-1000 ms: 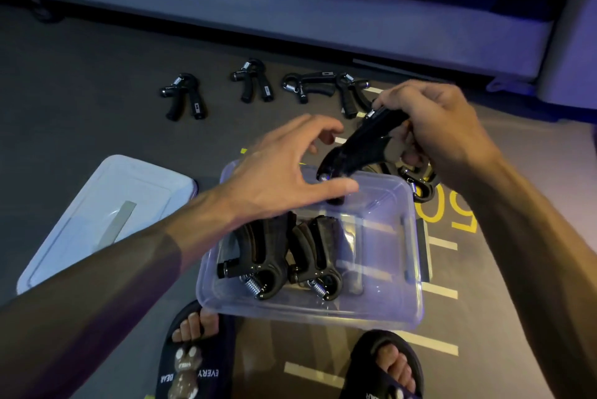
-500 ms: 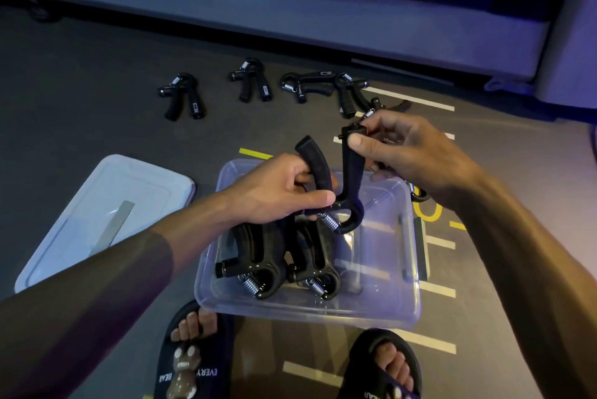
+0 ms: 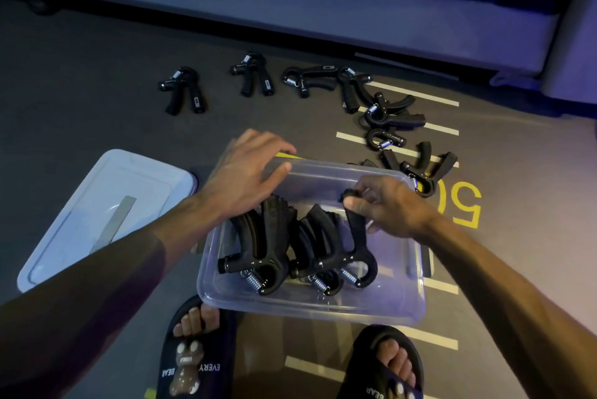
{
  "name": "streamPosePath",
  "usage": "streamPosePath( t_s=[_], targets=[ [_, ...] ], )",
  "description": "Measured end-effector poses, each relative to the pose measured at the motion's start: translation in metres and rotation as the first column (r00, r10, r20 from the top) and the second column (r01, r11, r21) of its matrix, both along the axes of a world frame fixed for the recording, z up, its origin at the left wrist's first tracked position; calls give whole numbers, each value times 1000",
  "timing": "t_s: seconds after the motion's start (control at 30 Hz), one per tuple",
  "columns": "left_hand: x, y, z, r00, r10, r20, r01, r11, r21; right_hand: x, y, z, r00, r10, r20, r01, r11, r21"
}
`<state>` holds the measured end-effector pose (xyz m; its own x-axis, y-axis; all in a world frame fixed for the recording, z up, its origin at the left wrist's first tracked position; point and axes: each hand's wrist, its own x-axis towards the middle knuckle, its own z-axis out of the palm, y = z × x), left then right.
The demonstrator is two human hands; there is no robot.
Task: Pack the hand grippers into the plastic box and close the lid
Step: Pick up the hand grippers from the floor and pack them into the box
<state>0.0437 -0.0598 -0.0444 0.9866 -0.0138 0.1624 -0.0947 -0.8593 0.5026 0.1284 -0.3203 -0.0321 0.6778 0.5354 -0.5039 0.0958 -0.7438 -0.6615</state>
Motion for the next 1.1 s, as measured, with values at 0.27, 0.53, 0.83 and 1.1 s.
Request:
streamPosePath(
  t_s=[0.27,0.53,0.83,1.1],
  targets=[
    [1,0,-6,993,9,-114,1,996,86,-26,7,-51,987,-138,-84,134,990,-54],
    [3,1,-9,994,14,-104,-4,996,95,-31,16,-54,971,-216,-99,211,975,-62],
    [2,2,-11,997,12,-81,-5,996,84,-44,21,-57,999,-48,4,48,967,-249],
    [1,1,-11,997,9,-80,-4,997,75,-51,25,-60,993,73,97,-32,928,-371]
  ],
)
